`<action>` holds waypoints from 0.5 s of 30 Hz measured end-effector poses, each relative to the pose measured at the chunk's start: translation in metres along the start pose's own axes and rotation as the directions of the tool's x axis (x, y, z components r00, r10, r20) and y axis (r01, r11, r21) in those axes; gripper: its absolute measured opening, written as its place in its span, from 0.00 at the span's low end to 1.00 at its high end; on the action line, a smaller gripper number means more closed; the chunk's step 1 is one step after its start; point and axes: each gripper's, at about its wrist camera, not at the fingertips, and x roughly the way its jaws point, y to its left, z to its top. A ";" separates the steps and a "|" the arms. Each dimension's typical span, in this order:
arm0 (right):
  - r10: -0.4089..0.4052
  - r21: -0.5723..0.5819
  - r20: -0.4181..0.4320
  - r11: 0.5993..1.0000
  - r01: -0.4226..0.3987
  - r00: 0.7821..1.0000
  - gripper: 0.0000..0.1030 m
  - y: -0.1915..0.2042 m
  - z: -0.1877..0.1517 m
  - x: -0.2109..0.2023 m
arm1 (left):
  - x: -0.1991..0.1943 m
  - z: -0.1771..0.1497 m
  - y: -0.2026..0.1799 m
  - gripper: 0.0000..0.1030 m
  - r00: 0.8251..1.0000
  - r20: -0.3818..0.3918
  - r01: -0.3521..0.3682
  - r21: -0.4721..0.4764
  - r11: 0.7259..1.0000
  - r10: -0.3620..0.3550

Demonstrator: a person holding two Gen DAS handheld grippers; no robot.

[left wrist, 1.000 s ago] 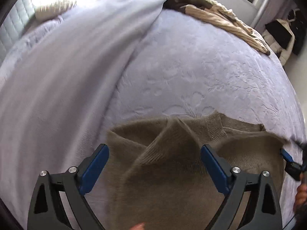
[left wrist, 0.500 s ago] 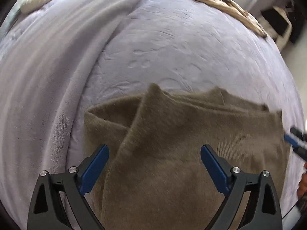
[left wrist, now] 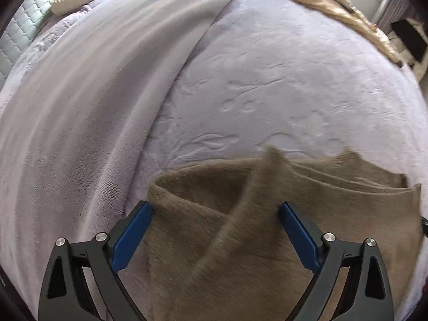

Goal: Fold small clothes

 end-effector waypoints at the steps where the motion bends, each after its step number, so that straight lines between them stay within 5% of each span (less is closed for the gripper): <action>1: 0.004 0.022 0.003 1.000 -0.004 1.000 0.01 -0.008 -0.002 -0.001 | 0.001 0.000 0.001 0.94 1.000 -0.005 0.000 -0.001 1.000 0.000; 4: 0.091 0.072 0.037 0.993 -0.094 0.995 0.02 -0.020 -0.008 -0.009 | -0.006 0.000 0.006 0.94 1.000 0.006 -0.018 -0.003 1.000 0.018; 10: 0.042 -0.012 0.045 0.999 -0.041 0.998 0.04 -0.010 -0.029 -0.042 | -0.030 -0.007 0.017 0.94 0.998 0.018 -0.063 0.058 0.996 0.062; 15: 0.105 0.009 0.035 0.994 -0.105 0.994 0.05 -0.005 -0.060 -0.062 | -0.039 -0.017 0.035 0.94 0.992 -0.003 -0.124 0.064 0.990 0.124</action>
